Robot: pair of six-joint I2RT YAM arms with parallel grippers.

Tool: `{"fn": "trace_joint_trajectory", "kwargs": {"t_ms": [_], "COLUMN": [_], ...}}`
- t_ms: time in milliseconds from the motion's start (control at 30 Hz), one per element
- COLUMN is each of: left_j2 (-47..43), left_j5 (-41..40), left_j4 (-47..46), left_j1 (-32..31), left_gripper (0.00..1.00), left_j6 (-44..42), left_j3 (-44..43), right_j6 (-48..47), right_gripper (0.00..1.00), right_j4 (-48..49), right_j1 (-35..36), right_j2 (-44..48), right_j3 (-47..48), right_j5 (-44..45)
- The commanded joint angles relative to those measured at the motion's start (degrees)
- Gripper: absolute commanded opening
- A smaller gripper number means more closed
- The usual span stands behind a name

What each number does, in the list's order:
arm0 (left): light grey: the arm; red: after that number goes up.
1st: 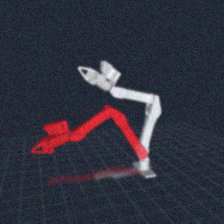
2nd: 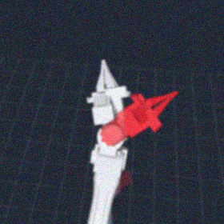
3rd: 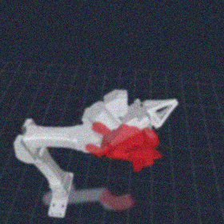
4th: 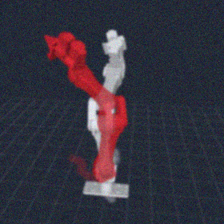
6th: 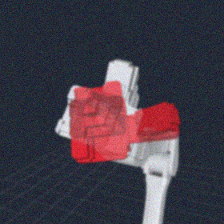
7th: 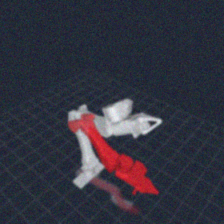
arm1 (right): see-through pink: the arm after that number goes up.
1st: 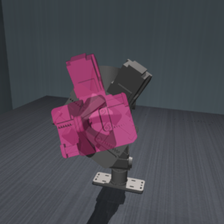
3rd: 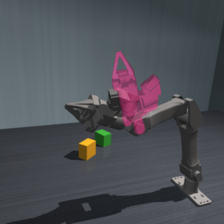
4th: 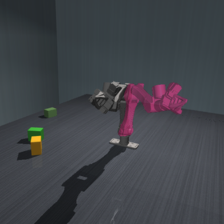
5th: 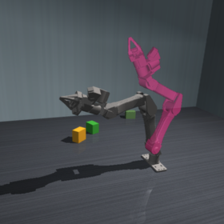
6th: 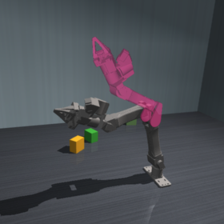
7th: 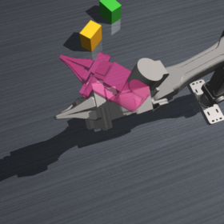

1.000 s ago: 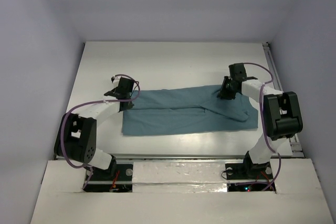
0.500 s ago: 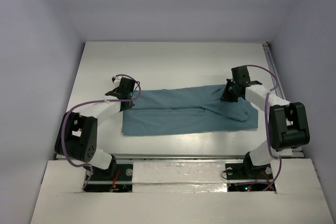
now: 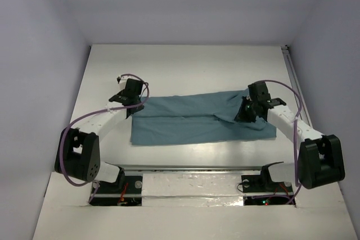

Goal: Fold and stack the t-shirts
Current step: Fold the other side of the tshirt into a rectangle

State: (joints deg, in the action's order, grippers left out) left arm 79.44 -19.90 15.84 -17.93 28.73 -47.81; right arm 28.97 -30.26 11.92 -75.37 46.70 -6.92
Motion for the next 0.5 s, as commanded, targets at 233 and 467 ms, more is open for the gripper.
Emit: {"fn": "trace_joint_trajectory", "kwargs": {"t_ms": [233, 467], "left_j2": [5.46, 7.92], "left_j5": [-2.69, -3.48], "left_j4": [-0.8, -1.68], "left_j1": [-0.26, -0.26], "left_gripper": [0.28, 0.44], "left_j6": [-0.52, -0.96], "left_j3": [-7.21, -6.94], "right_j6": [5.04, 1.89], "right_gripper": [0.18, 0.29], "right_j4": [-6.03, -10.07], "right_j1": [5.3, 5.83], "right_j2": [8.04, 10.34], "right_j3": [-5.12, -2.93], "right_j5": [-7.05, -5.56]}}
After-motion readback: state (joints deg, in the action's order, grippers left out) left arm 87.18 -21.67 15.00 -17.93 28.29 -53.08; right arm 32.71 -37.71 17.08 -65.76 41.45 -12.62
